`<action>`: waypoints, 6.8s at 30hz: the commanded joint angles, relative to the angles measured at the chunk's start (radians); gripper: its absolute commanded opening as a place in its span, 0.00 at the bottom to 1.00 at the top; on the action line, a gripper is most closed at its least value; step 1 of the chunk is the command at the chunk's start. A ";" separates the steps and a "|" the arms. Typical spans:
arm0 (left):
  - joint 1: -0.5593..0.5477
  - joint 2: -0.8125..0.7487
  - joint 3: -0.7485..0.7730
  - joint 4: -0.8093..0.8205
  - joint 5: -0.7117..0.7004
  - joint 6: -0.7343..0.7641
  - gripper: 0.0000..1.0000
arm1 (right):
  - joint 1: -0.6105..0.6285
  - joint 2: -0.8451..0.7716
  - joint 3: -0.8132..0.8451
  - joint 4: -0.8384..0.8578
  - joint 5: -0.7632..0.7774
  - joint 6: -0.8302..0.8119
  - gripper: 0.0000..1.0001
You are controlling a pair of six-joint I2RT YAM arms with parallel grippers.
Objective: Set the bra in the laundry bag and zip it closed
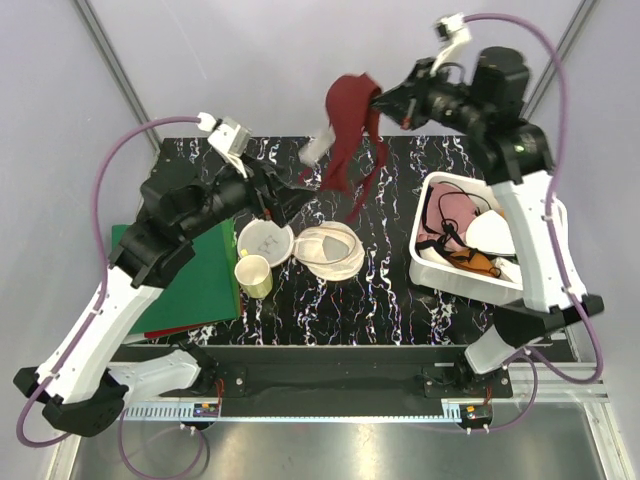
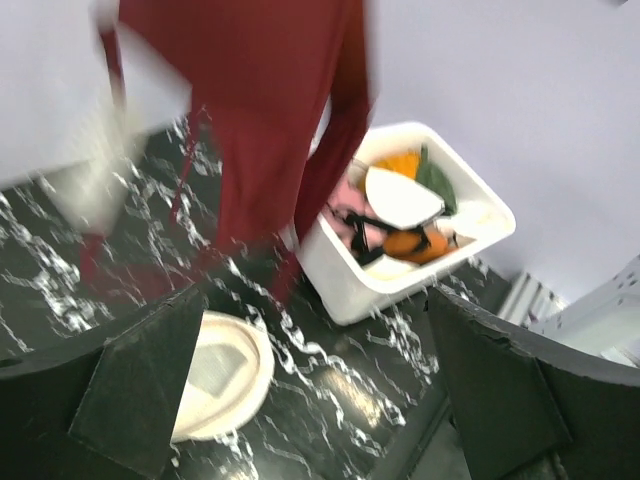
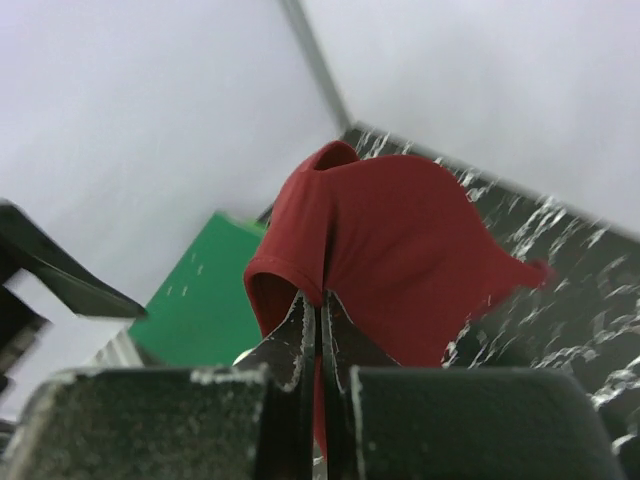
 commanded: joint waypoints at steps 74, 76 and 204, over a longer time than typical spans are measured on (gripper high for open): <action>0.485 0.869 0.156 0.136 0.116 -0.398 0.99 | 0.157 0.554 -0.075 -0.081 0.168 0.015 0.76; 0.485 0.921 0.214 0.118 0.102 -0.368 0.99 | 0.151 0.483 -0.154 -0.068 0.177 0.017 0.76; 0.407 0.780 0.139 0.485 0.666 -0.628 0.00 | 0.016 0.208 -0.723 1.004 -0.397 0.460 0.64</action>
